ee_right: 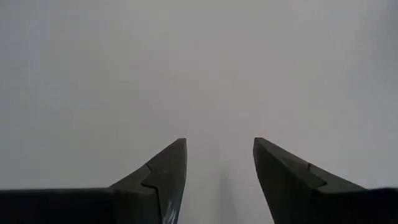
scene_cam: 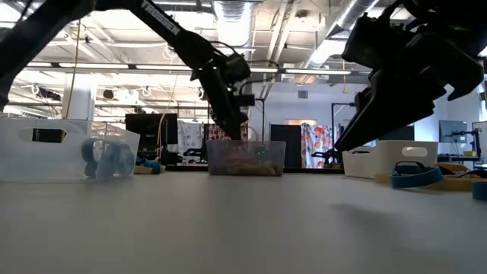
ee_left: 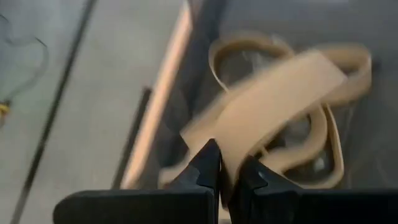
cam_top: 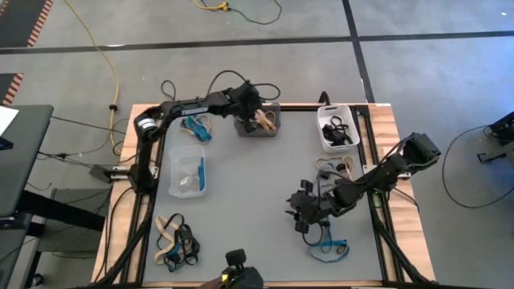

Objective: Sort rubber bands into baskets
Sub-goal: Put the brown rubber band into the black bin

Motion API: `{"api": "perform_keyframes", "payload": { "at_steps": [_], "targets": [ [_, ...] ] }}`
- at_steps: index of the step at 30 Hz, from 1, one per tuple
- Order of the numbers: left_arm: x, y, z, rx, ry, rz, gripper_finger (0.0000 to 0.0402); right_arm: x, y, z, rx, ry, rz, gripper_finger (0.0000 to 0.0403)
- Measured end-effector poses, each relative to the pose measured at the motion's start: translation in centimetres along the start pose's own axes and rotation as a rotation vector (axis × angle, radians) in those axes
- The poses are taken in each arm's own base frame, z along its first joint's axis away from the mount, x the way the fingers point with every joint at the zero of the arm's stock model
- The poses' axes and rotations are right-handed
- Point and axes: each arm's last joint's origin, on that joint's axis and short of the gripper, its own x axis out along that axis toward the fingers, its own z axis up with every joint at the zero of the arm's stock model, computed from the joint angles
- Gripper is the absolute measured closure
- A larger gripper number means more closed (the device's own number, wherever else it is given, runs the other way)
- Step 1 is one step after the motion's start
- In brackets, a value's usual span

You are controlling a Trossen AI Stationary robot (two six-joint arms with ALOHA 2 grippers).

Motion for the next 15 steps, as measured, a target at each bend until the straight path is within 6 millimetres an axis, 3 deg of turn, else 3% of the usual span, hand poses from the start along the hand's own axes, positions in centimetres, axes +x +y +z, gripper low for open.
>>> {"api": "perform_keyframes", "payload": {
  "at_steps": [5, 15],
  "targets": [
    [0.5, -0.3, -0.1, 0.055, 0.151, -0.064, 0.0376, -0.2, 0.2, -0.1, -0.010, -0.014, -0.017, 0.0191],
    [-2.5, 0.6, 1.8, 0.028, 0.137, -0.118, 0.0210, -0.2, 0.3, -0.2, -0.015, -0.011, -0.018, 0.0191]
  ]
}}
